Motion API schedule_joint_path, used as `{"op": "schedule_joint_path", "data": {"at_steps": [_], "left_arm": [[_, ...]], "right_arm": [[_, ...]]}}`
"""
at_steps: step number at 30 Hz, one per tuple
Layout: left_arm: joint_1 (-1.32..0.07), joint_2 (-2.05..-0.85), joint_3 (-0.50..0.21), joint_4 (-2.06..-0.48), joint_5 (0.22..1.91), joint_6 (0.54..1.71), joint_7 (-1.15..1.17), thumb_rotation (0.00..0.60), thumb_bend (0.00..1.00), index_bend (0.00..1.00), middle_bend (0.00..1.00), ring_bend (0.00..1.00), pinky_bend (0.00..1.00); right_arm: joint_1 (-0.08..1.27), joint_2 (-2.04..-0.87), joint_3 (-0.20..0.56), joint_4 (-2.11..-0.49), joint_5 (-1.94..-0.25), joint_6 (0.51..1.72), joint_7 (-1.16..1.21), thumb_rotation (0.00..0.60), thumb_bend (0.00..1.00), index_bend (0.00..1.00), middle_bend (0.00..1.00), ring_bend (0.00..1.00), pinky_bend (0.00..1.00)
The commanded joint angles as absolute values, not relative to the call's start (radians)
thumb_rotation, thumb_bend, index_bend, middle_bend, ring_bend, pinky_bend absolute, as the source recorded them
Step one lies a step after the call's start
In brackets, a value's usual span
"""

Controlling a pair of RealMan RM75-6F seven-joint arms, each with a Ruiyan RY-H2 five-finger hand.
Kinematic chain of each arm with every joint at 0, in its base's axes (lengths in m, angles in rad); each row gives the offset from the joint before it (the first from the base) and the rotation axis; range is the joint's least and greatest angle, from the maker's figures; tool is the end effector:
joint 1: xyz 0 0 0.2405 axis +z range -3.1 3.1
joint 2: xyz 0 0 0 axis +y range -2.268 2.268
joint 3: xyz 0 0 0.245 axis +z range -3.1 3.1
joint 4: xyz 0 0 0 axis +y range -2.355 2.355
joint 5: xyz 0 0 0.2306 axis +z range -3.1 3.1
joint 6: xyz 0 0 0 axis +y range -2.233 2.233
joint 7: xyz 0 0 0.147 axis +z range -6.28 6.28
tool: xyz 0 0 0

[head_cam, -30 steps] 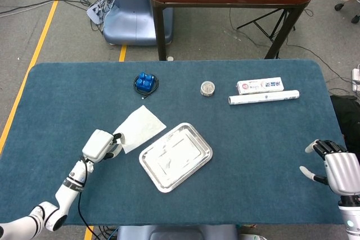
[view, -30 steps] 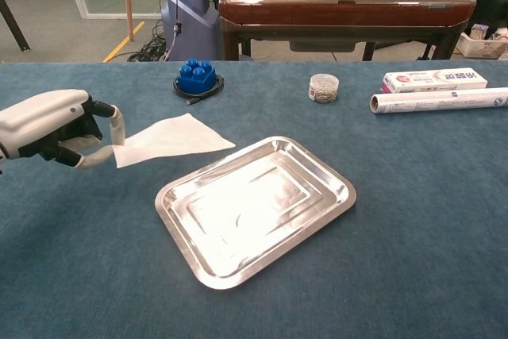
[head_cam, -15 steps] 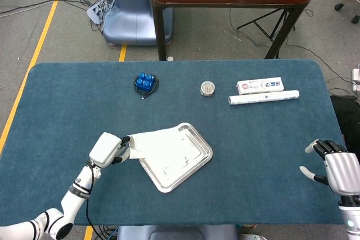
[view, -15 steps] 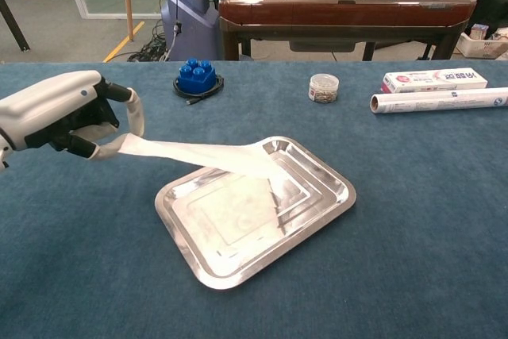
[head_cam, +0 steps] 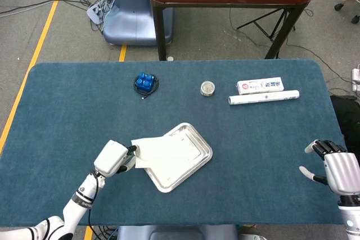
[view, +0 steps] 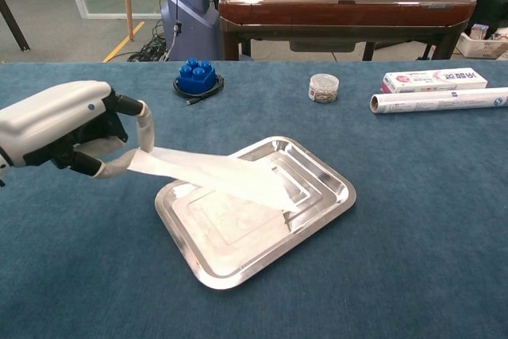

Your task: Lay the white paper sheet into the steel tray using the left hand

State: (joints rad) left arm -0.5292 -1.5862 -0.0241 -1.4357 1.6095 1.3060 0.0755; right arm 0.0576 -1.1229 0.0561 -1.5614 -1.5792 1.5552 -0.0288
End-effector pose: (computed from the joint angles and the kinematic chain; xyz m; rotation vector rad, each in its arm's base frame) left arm -0.1597 0.2651 -0.0276 -1.8585 -0.8258 -1.2965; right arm -0.3091 -0.1779 0.1449 1.4143 -0.7740 0.9176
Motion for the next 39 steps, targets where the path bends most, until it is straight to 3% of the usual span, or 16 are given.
{"op": "schedule_joint_path", "data": {"at_steps": [1, 39], "left_arm": [[-0.521, -1.597, -0.012, -1.445, 1.629, 1.32, 0.102, 0.6, 0.44, 0.61, 1.0, 1.0, 1.0], [-0.415, -1.638, 0.013, -1.613, 1.556, 1.304, 0.708, 0.6, 0.56, 0.65, 1.0, 1.0, 1.0]], "right_arm": [[0.057, -1.122, 0.057, -1.561, -1.578, 1.556, -0.027, 0.6, 0.1, 0.47, 0.43, 0.34, 0.47], [0.056, -1.117, 0.06, -1.564, -1.574, 1.559, -0.022, 0.6, 0.1, 0.47, 0.43, 0.34, 0.47]]}}
